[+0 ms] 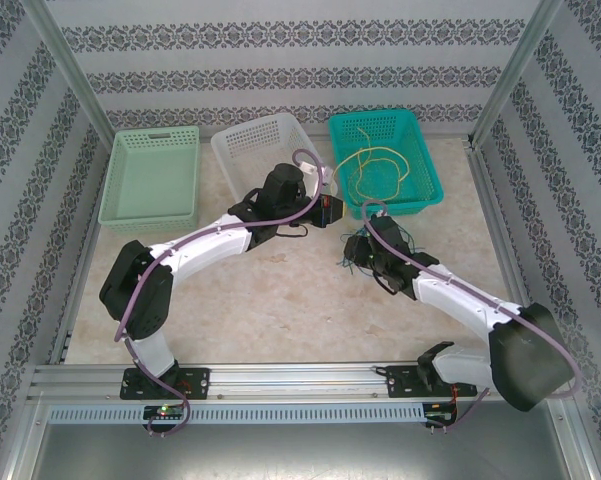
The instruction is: Untangle the cables
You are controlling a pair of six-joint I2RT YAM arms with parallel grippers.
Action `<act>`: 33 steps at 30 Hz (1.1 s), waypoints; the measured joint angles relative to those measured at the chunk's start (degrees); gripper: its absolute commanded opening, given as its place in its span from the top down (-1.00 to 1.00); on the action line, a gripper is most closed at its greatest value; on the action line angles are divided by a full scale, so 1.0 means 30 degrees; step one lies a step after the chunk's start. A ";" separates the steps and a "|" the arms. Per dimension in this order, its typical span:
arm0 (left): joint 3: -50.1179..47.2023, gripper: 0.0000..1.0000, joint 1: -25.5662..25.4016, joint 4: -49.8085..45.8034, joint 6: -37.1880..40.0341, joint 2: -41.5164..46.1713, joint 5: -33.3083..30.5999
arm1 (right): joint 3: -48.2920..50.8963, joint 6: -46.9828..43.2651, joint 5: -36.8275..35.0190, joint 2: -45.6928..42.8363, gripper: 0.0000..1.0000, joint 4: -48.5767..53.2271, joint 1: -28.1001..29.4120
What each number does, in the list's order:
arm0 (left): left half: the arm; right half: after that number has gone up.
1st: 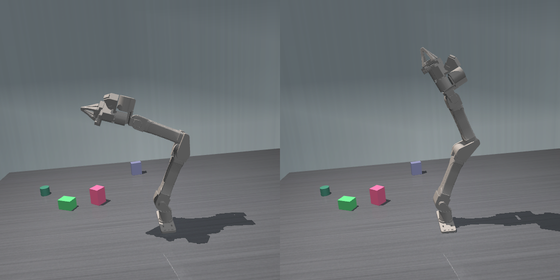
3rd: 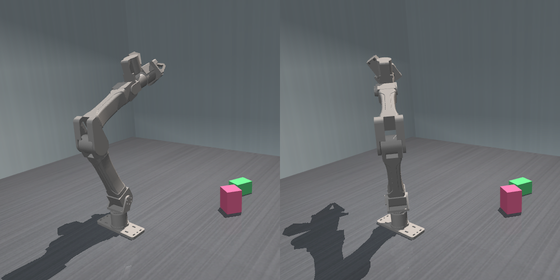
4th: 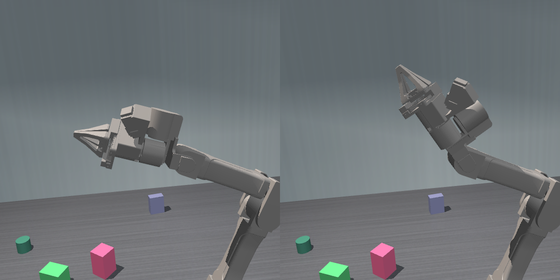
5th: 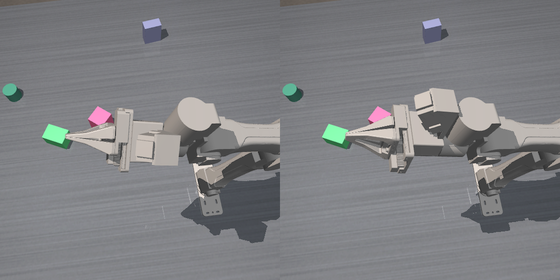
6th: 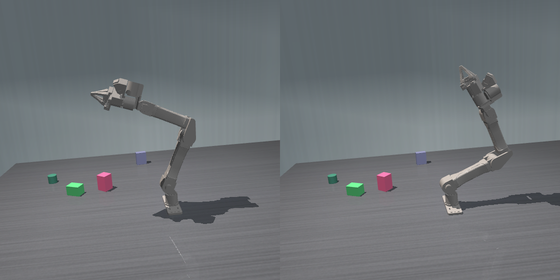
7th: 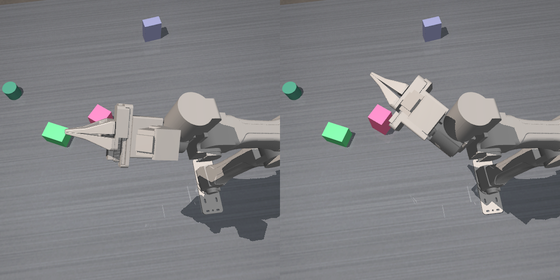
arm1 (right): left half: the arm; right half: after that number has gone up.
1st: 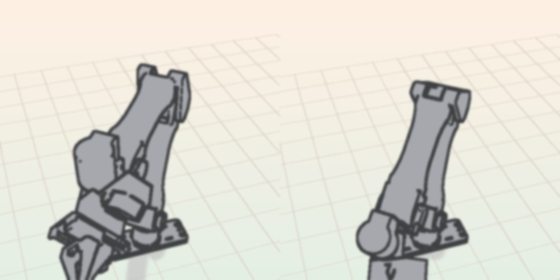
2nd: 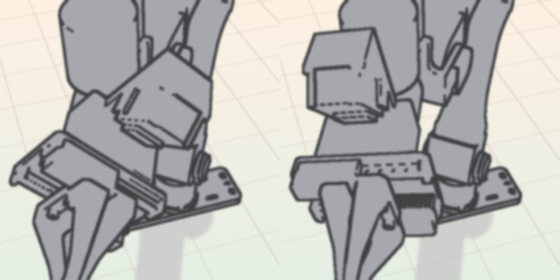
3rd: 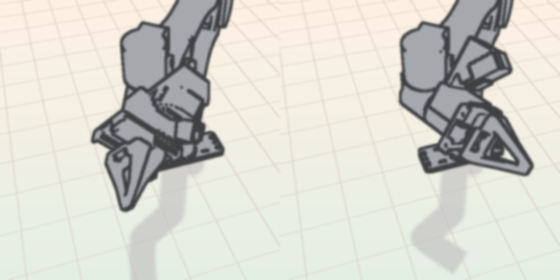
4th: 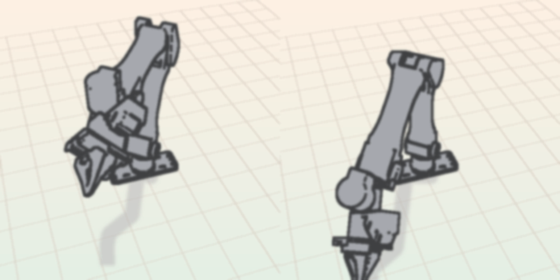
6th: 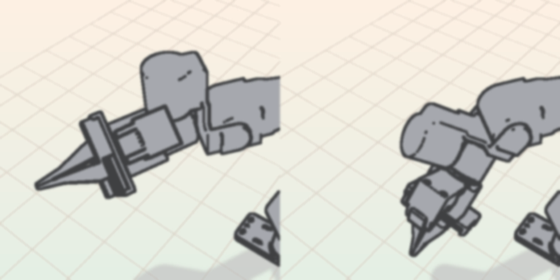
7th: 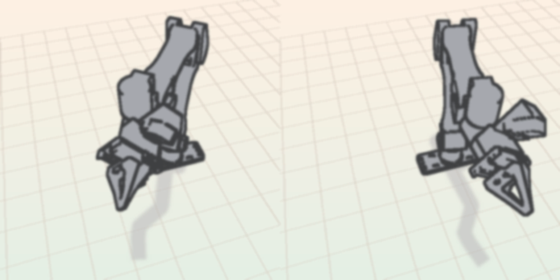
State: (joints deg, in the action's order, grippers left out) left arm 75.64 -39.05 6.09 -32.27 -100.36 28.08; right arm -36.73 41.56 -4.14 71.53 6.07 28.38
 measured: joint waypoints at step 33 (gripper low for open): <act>0.2113 1.00 0.1013 -0.4452 0.1727 0.2987 -0.1552 | 0.3461 -0.0641 0.0488 -0.4874 -0.96 0.0612 -0.1384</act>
State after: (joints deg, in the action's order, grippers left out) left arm 81.97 -36.01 -7.27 -27.09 -91.39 23.42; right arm -26.35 39.64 -2.68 56.90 7.90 24.23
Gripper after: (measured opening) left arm 0.051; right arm 0.969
